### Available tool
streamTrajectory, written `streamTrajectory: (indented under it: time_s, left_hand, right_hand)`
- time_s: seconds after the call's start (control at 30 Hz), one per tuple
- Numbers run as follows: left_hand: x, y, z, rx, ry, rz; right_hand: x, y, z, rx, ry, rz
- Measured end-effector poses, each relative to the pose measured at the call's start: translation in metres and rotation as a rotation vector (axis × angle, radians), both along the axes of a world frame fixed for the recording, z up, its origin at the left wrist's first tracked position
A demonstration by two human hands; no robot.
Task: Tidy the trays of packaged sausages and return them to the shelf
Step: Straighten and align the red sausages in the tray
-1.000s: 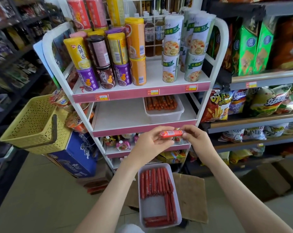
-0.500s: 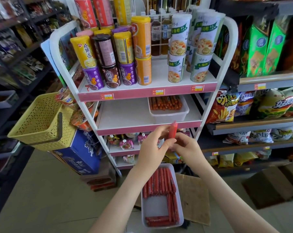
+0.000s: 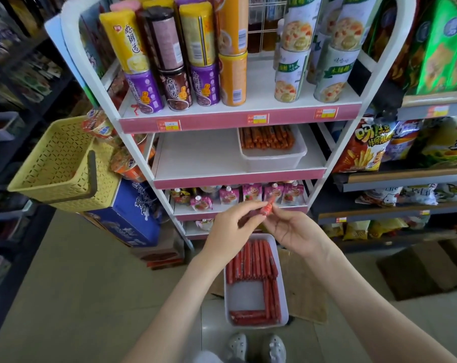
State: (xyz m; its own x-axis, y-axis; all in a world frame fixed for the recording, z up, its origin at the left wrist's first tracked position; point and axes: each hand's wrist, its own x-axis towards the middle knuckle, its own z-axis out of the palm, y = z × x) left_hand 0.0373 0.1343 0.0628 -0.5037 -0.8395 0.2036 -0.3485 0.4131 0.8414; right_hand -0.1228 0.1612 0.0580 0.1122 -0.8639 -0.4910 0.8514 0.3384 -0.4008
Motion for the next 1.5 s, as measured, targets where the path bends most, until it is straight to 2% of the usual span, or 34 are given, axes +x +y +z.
streamTrajectory:
  time_s: [0.1, 0.2, 0.27, 0.4, 0.47, 0.53, 0.6, 0.73, 0.83, 0.97, 1.03, 1.13, 1.23, 1.33, 1.5]
  left_hand:
    - [0.004, -0.003, -0.012, -0.165, -0.062, 0.062]
    - [0.005, 0.0, -0.041, -0.168, -0.105, 0.122]
    - [0.006, 0.007, -0.068, 0.029, -0.118, 0.157]
    - [0.004, 0.011, -0.131, 0.653, -0.082, 0.215]
    - [0.003, 0.007, -0.161, 0.817, -0.08, 0.226]
    - [0.002, 0.005, -0.185, 0.957, -0.064, 0.247]
    - [0.002, 0.005, -0.205, 1.015, -0.129, 0.265]
    - [0.006, 0.003, -0.263, 0.803, -0.528, 0.279]
    - [0.009, -0.007, -0.308, 0.789, -0.679, 0.359]
    - [0.0, -0.027, -0.353, 0.664, -0.94, 0.334]
    - [-0.008, -0.036, -0.367, 0.659, -1.021, 0.327]
    - [-0.022, -0.043, -0.388, 0.788, -0.952, 0.404]
    - [-0.03, -0.038, -0.394, 0.9, -0.836, 0.477]
    - [-0.029, -0.027, -0.394, 0.785, -0.859, 0.416]
    - [-0.01, -0.007, -0.381, 0.569, -0.83, 0.314]
  right_hand:
    - [0.001, -0.009, -0.013, 0.044, 0.005, 0.015]
    - [0.004, -0.017, -0.034, 0.043, 0.183, 0.032]
    - [0.006, -0.021, -0.055, 0.018, 0.314, 0.04]
    - [0.011, -0.023, -0.12, 0.03, 0.454, 0.133]
    - [0.017, -0.022, -0.161, 0.096, 0.54, 0.147]
    - [0.021, -0.02, -0.198, 0.131, 0.709, 0.195]
    - [0.023, -0.019, -0.226, 0.132, 0.818, 0.275]
    - [0.032, -0.02, -0.274, 0.049, 0.917, 0.513]
    - [0.035, -0.003, -0.324, -0.001, 1.087, 0.713]
    - [0.029, 0.043, -0.406, -0.009, 1.458, 1.242]
    - [0.031, 0.061, -0.426, -0.08, 1.632, 1.447]
    - [0.035, 0.07, -0.436, -0.181, 1.802, 1.455]
    - [0.035, 0.074, -0.443, -0.258, 1.85, 1.368]
    - [0.032, 0.072, -0.447, -0.265, 1.808, 1.49]
    - [0.029, 0.061, -0.437, -0.268, 1.753, 1.522]
